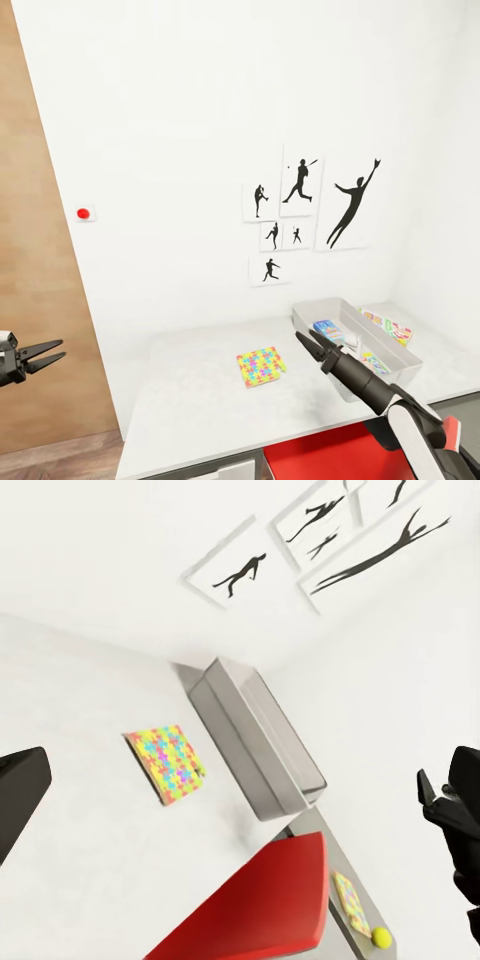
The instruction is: Put all the toys in the child's room - the three board games (two on the bed and one on the table), the two jigsaw puzzles on the table, and the tennis ball on the table - inside the toy box on the table in the child's room.
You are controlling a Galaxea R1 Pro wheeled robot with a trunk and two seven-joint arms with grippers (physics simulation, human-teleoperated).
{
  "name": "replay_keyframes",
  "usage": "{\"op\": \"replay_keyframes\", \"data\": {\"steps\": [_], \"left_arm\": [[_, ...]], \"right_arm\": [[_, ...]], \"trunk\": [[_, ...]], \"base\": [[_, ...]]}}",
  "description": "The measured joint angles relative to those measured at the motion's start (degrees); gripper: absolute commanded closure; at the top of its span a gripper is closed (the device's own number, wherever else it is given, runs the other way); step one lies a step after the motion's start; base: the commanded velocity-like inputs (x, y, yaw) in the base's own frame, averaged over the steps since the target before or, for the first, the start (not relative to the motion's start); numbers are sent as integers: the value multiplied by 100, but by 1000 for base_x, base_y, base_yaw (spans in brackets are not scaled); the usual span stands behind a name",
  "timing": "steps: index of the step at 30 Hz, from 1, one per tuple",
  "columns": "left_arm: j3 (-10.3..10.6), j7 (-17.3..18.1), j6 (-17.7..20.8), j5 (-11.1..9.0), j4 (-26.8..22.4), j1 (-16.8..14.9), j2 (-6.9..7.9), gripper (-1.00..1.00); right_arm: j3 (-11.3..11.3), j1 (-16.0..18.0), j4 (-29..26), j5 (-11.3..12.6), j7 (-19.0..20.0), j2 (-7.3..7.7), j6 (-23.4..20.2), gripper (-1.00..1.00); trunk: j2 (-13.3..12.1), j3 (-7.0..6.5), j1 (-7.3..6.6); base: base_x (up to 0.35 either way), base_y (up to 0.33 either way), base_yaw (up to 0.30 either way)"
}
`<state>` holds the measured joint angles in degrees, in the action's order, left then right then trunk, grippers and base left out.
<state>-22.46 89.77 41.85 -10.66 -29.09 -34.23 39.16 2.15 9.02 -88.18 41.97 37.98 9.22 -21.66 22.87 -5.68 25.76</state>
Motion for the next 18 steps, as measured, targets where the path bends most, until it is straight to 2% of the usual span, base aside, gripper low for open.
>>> {"op": "replay_keyframes", "data": {"steps": [6,18], "left_arm": [[6,0,0,3,-7,-4,-100,-100],[8,0,0,3,-10,-6,-126,-100]], "right_arm": [[27,-169,49,-10,-194,-125,183,-100],[32,-157,63,-9,-580,-168,194,-100]], "trunk": [[0,0,0],[0,0,0]], "base": [[0,0,0],[0,0,0]]}}
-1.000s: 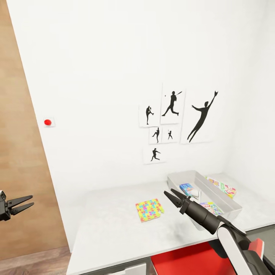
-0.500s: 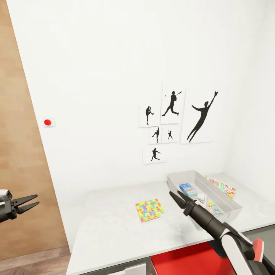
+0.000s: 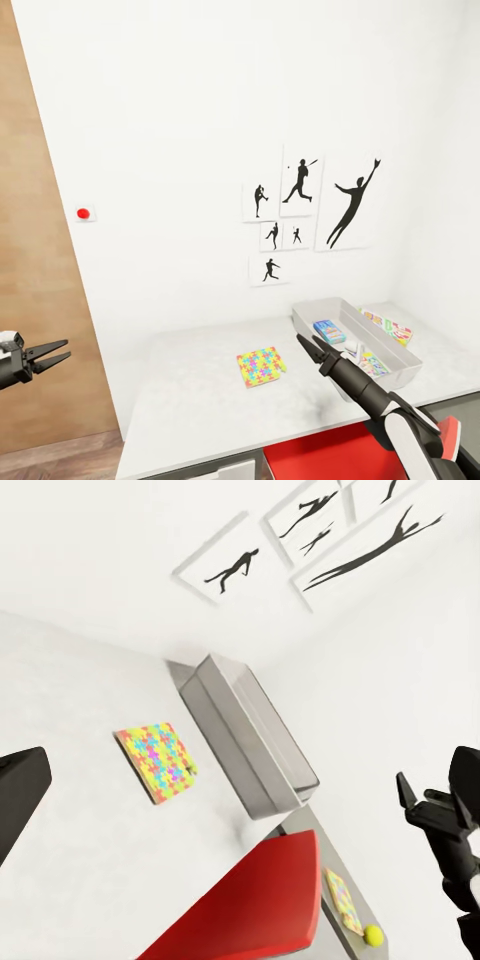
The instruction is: Put all the toys in the child's room - the three board games (two on the bed and one on the table), the two jigsaw puzzles on the table, and the tennis ball on the table - inside the toy box on the table in the child's room.
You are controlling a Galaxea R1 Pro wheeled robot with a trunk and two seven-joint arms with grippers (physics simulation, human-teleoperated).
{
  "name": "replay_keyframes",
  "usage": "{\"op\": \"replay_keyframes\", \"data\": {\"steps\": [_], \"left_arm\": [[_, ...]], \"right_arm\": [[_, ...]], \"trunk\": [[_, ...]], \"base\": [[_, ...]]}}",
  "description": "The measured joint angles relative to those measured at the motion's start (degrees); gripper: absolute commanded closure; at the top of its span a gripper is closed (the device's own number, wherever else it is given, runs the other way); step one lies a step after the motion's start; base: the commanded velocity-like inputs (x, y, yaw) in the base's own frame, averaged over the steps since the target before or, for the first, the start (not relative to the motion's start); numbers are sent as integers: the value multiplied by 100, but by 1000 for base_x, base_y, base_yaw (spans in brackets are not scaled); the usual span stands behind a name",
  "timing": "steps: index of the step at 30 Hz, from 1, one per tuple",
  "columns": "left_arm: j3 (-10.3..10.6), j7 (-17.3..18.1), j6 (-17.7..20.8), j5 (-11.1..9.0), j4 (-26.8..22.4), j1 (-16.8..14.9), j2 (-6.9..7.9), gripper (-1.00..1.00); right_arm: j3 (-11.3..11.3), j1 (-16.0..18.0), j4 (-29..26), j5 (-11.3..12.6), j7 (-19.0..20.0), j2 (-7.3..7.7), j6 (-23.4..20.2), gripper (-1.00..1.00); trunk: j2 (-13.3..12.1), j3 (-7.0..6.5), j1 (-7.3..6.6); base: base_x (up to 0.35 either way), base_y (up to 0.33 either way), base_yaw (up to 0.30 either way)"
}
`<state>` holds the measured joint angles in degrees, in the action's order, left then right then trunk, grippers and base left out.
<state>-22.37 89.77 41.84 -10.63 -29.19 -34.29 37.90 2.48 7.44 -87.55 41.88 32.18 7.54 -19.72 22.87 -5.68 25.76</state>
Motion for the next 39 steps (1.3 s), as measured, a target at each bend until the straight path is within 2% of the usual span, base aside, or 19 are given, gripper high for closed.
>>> {"op": "replay_keyframes", "data": {"steps": [31,36,38,39], "left_arm": [[-14,0,0,0,0,1,-2,-100],[-10,0,0,1,0,1,-2,-100],[-10,0,0,1,0,1,-2,-100],[-9,0,0,1,0,2,-2,-100]], "right_arm": [[-86,13,2,-30,-997,-42,-99,-100],[-90,31,39,-24,-1249,-76,-307,-100],[-93,65,57,-19,-1346,-96,-471,-100],[-97,147,69,-15,-1483,-127,-689,-100]], "trunk": [[0,24,0],[-1,55,0],[-1,69,0],[-1,77,0]], "base": [[50,0,0],[17,0,0],[7,0,0],[4,0,0]]}}
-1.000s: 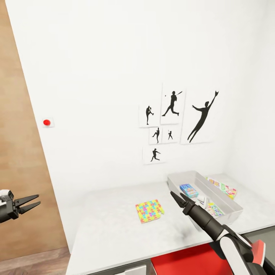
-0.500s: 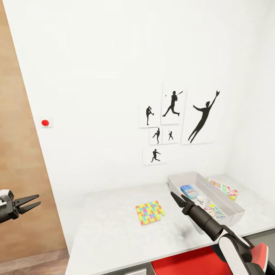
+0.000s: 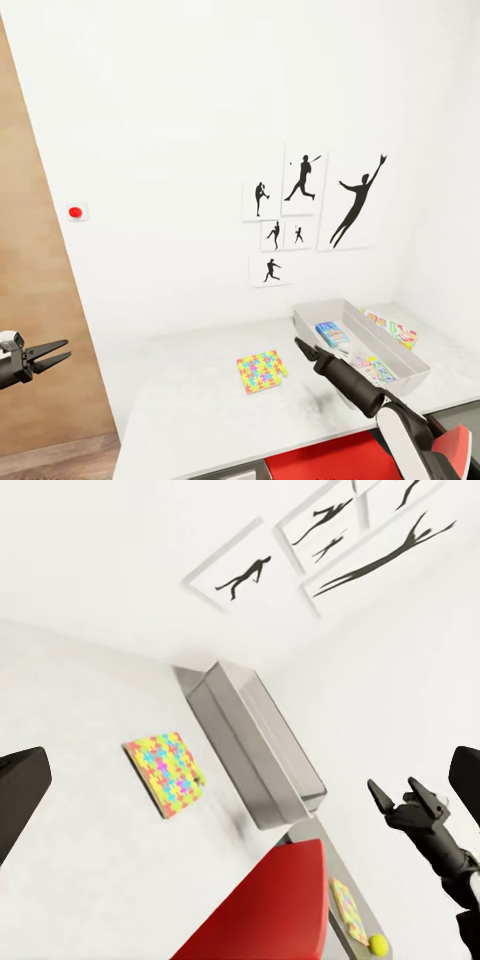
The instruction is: Put all the toys in the child's room - the three board games (two on the bed and one on the table), the two jigsaw puzzles on the table, and the tennis ball on the table - inside the toy box on the table in the child's room.
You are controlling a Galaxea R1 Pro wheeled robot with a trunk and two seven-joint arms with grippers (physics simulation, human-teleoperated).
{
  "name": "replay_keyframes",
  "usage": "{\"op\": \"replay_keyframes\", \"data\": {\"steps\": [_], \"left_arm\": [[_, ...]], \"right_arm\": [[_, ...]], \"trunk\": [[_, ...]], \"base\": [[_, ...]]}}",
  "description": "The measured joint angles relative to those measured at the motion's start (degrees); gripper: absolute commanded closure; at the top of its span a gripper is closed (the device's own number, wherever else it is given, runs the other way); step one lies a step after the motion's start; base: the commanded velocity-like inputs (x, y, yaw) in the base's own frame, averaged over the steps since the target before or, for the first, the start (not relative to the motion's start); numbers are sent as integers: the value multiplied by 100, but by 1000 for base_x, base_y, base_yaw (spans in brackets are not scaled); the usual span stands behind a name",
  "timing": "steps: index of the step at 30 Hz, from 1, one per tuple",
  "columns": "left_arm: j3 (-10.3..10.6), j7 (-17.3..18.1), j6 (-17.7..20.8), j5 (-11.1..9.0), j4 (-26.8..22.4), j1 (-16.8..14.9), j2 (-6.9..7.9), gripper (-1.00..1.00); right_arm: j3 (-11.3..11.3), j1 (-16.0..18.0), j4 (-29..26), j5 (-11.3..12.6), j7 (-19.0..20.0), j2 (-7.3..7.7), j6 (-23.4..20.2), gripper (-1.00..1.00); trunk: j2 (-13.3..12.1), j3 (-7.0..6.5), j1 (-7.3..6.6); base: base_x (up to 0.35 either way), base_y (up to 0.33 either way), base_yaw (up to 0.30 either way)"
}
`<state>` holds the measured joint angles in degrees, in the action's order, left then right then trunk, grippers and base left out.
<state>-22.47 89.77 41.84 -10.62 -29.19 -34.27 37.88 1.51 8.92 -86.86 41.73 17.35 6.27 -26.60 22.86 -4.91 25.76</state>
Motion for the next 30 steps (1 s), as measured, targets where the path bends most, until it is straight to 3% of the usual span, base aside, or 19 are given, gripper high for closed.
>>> {"op": "replay_keyframes", "data": {"steps": [7,16,20,21,30], "left_arm": [[6,0,0,0,0,0,-3,-100],[8,0,-1,1,0,1,-4,-100],[10,0,-1,2,0,-2,-2,-100],[10,0,0,1,0,-2,-2,-100],[13,0,-6,1,0,0,-3,-100]], "right_arm": [[-76,678,92,32,-794,-276,-1056,-100],[-139,2107,1020,-11,-2022,-714,-2230,-100],[-146,2750,1694,-37,-2427,-886,-2475,-100],[-146,2756,1700,-41,-2430,-888,-2478,-100],[-151,4003,3285,-57,-2981,-1107,-2624,-100]], "trunk": [[0,57,0],[-1,138,0],[0,175,0],[0,185,0],[0,268,0]], "base": [[2,0,0],[0,0,0],[0,0,0],[0,0,0],[0,0,0]]}}
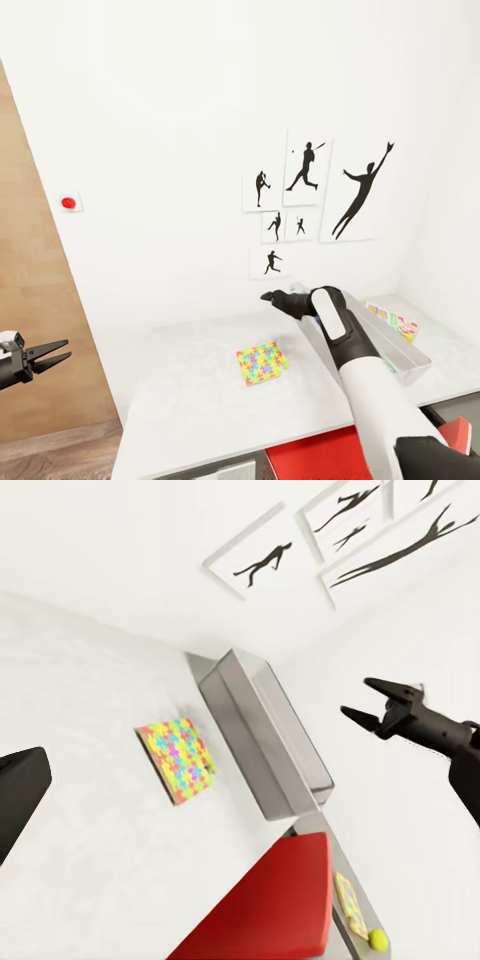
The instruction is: Put all the toys in the child's room - the three board games (two on the bed and one on the table), the two jigsaw puzzles on the table, and the tennis ball on the table - inside the toy box on the table in the child's room.
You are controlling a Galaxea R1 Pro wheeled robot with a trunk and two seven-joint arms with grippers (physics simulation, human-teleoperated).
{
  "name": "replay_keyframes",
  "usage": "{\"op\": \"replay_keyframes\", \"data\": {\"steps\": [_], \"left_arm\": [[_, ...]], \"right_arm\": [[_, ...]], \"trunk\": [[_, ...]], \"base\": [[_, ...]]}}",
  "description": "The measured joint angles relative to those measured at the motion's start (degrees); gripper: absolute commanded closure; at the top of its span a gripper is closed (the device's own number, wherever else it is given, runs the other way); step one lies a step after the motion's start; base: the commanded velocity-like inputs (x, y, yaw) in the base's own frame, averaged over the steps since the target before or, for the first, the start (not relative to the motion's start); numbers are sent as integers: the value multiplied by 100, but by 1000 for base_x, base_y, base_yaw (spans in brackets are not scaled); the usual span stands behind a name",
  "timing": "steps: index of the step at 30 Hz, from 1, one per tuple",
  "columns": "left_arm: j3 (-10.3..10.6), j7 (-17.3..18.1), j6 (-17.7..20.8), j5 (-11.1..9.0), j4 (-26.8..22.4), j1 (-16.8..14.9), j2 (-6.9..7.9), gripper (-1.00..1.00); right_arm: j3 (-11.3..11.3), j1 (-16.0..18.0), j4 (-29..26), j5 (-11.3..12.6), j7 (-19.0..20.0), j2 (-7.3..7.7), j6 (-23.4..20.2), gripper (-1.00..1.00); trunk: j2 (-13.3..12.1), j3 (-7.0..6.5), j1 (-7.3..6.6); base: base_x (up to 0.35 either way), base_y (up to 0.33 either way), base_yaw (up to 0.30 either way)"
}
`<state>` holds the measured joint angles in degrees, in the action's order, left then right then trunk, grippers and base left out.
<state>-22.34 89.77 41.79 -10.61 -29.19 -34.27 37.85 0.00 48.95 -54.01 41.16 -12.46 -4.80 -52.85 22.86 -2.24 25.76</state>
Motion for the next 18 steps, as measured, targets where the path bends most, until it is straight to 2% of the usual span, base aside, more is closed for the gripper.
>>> {"op": "replay_keyframes", "data": {"steps": [8,14,18], "left_arm": [[0,0,-2,0,0,0,-1,-100],[3,0,-3,0,0,1,0,-100],[4,0,-3,0,0,1,1,-100]], "right_arm": [[0,792,1154,-21,-149,-35,45,-100],[-4,1170,1776,-58,-174,-35,121,-100],[-6,1346,2101,-208,-185,-21,189,-100]], "trunk": [[0,74,0],[0,130,0],[0,167,0]], "base": [[0,0,0],[0,0,0],[0,0,0]]}}
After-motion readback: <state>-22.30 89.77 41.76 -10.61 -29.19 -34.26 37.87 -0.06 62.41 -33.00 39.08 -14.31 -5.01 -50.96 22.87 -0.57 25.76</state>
